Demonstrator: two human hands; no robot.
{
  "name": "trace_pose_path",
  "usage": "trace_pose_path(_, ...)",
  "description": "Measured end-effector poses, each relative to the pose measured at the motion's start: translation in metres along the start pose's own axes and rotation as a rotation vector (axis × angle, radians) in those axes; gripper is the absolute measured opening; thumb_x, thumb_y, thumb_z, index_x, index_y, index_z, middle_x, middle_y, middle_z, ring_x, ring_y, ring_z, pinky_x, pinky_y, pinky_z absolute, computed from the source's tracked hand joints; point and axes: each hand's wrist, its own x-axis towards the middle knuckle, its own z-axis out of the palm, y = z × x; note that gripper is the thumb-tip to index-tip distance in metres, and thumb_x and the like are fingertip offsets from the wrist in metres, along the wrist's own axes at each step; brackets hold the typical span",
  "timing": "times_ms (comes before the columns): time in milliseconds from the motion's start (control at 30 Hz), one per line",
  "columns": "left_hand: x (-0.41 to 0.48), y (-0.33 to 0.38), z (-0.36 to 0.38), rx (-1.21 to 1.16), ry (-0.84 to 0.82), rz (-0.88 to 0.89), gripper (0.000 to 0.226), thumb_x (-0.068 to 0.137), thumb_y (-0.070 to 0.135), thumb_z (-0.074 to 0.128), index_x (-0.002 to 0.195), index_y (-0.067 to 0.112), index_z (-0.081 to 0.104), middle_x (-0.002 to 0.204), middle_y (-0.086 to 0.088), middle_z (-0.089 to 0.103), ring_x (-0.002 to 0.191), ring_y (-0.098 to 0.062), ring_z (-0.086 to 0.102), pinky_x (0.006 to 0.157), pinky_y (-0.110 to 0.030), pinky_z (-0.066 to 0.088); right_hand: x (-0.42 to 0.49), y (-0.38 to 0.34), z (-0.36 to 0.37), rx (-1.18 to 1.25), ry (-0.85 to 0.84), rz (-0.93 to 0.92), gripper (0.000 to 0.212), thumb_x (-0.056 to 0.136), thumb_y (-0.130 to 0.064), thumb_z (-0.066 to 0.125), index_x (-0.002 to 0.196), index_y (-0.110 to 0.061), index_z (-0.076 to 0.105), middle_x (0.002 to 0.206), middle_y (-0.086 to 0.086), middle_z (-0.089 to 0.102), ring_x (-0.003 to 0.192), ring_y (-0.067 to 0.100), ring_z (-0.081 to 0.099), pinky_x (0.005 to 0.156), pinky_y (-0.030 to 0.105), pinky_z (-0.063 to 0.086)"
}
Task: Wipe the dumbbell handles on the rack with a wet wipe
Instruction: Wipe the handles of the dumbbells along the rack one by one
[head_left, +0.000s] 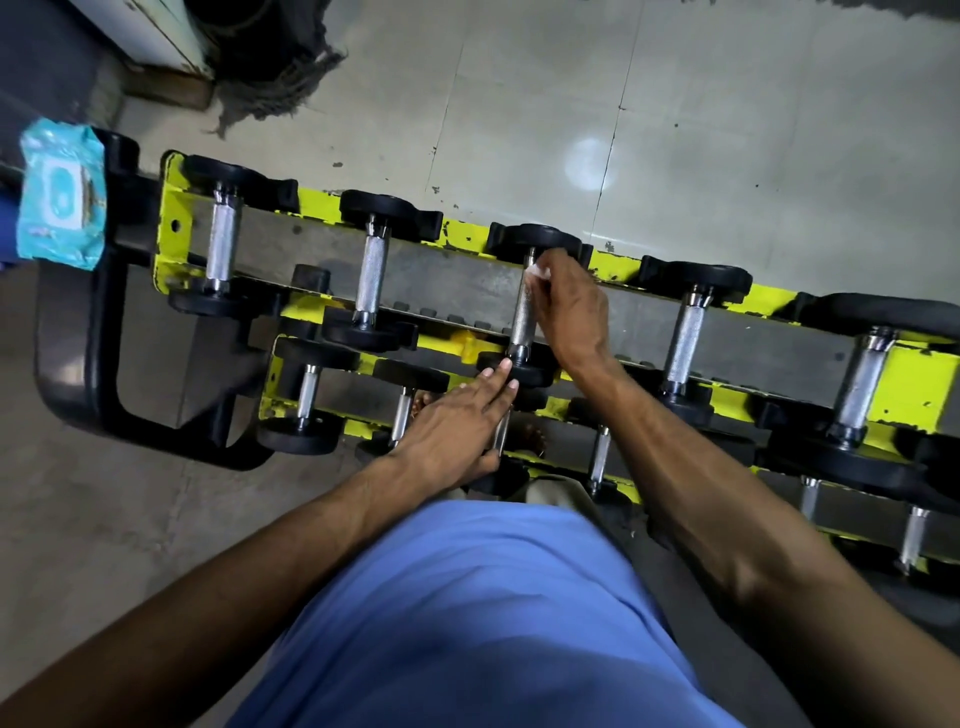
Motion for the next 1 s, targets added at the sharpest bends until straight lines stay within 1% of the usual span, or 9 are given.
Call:
trace_pose_path(200,-0.001,0.002,0.001,-0.005,0.003,-0.018,0.094,0.097,0.037,0.061,0.168,0.011,0.005,0.174,-0.011,-0.014,0.162,-0.022,0.003,0.131,-0.035,0.013,0.004,0.003,-0.006,-0.177,-0.087,-0.221,0.023,0.098,-0.018,0.058,0.120,-0.011,0.057,0.112,0.009,0.051,0.095,0.025,0.055,0.057,0.039,0.054)
trace_pose_path(333,-0.001,0.005,0.000,-0.012,0.015,-0.019,0.093,0.098,0.036,0.060,0.168,0.010,0.006,0.174,-0.012,-0.013,0.162,-0.023,0.004,0.131,-0.036,0.013,-0.003,0.006,-0.017,-0.301,-0.260,-0.344,0.060,0.083,-0.001,0.062,0.140,-0.004,0.046,0.148,0.012,0.037,0.119,0.031,0.051,0.067,0.040,0.057)
trace_pose_path(467,-0.001,0.006,0.002,-0.017,0.023,-0.035,0.093,0.097,0.036,0.061,0.167,0.009,0.006,0.174,-0.013,-0.013,0.162,-0.024,0.003,0.131,-0.038,0.015,0.019,0.015,-0.029,-0.445,-0.394,-0.549,0.066,0.083,0.007,0.057,0.146,-0.008,0.043,0.158,0.008,0.034,0.102,0.032,0.059,0.057,0.040,0.056)
trace_pose_path(567,-0.001,0.006,0.003,-0.020,0.022,-0.045,0.093,0.097,0.036,0.061,0.168,0.009,0.006,0.174,-0.013,-0.012,0.162,-0.024,0.004,0.131,-0.037,0.015,0.047,0.010,-0.030,-0.554,-0.496,-0.651,0.047,0.088,0.000,0.048,0.133,-0.013,0.048,0.147,0.007,0.047,0.082,0.035,0.066,0.055,0.036,0.052)
trace_pose_path(633,-0.001,0.009,0.002,-0.008,0.023,-0.044,0.094,0.097,0.037,0.061,0.168,0.009,0.006,0.174,-0.013,-0.013,0.162,-0.024,0.004,0.131,-0.037,0.016,0.058,-0.005,-0.028,-0.621,-0.549,-0.686,0.029,0.093,-0.006,0.041,0.120,-0.012,0.049,0.121,0.010,0.057,0.079,0.036,0.068,0.058,0.040,0.053)
trace_pose_path(700,0.000,0.011,0.001,0.005,0.022,-0.044,0.094,0.097,0.037,0.062,0.168,0.009,0.007,0.174,-0.013,-0.012,0.162,-0.024,0.005,0.131,-0.039,0.018,0.061,-0.029,-0.025,-0.749,-0.605,-0.670,0.026,0.099,-0.008,0.038,0.119,-0.009,0.055,0.106,0.011,0.061,0.077,0.034,0.068,0.053,0.036,0.045)
trace_pose_path(833,0.003,0.017,-0.001,0.004,0.032,-0.056,0.089,0.090,0.034,0.066,0.164,0.008,0.025,0.175,-0.014,0.001,0.161,-0.028,0.015,0.128,-0.042,0.025,0.058,-0.068,-0.010,-0.979,-0.882,-0.611,0.027,0.099,-0.012,0.049,0.117,-0.015,0.069,0.116,0.004,0.069,0.102,0.030,0.068,0.079,0.037,0.056)
trace_pose_path(900,0.002,0.023,-0.003,0.008,0.032,-0.064,0.090,0.092,0.035,0.065,0.166,0.010,0.020,0.176,-0.011,-0.001,0.160,-0.027,0.016,0.127,-0.039,0.023,0.059,-0.081,-0.007,-0.977,-1.064,-0.533,0.023,0.097,-0.013,0.055,0.116,-0.016,0.068,0.120,0.002,0.066,0.109,0.027,0.065,0.083,0.034,0.054)
trace_pose_path(1000,0.001,0.030,-0.006,0.016,0.038,-0.085,0.091,0.096,0.036,0.063,0.168,0.013,0.011,0.176,-0.008,-0.004,0.159,-0.025,0.017,0.124,-0.040,0.024,0.051,-0.090,-0.003,-0.877,-1.319,-0.393,0.016,0.096,-0.009,0.052,0.083,-0.010,0.060,0.104,0.006,0.064,0.087,0.024,0.060,0.071,0.028,0.049)
